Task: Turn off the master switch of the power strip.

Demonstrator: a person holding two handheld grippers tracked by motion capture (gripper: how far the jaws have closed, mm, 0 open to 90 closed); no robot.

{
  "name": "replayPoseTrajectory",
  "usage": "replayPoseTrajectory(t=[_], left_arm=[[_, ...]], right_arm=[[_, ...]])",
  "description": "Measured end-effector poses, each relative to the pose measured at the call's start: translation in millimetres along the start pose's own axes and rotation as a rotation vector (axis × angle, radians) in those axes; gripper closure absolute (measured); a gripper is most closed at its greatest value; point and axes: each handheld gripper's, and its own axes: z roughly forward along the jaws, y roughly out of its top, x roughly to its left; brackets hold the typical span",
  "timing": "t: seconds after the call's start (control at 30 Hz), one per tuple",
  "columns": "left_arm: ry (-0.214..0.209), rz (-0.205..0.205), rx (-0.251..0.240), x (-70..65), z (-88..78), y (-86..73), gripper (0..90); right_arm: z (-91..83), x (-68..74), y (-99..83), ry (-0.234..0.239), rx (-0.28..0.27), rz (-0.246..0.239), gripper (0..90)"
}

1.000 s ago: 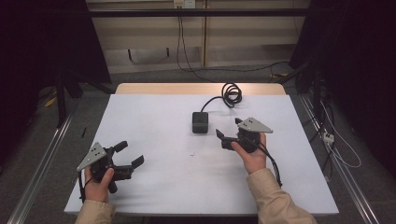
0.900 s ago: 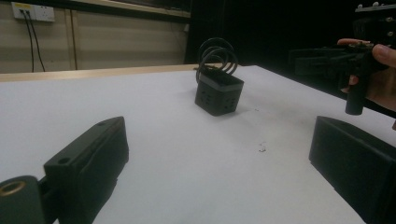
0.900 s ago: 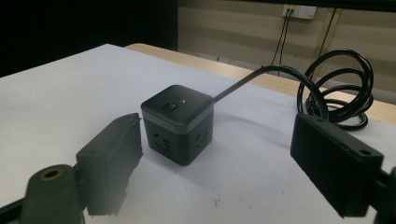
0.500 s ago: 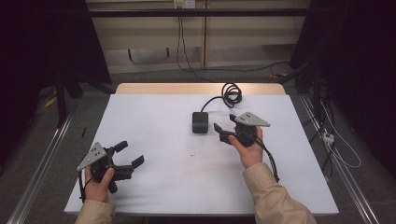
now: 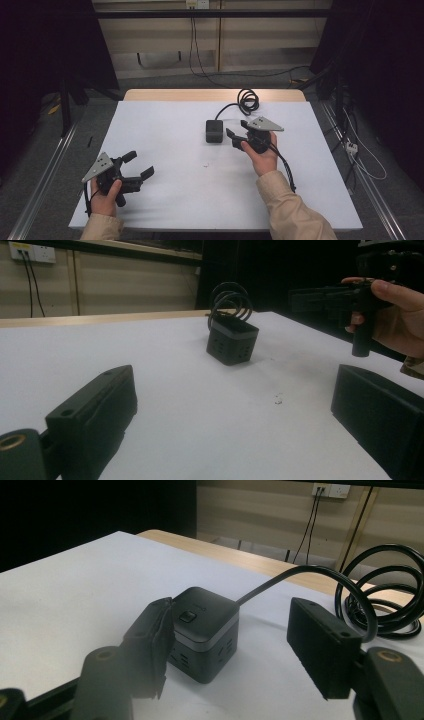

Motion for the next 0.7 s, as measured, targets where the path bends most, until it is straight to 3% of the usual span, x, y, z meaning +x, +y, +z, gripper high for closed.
replayPoseTrajectory(t=[0.7], left_arm=[[-0.002,-0.006,-0.013,0.3,-0.4,0.7,3.6]], right_arm=[[9.8,-1.2,1.5,0.018,0.021,-0.004,48.4]])
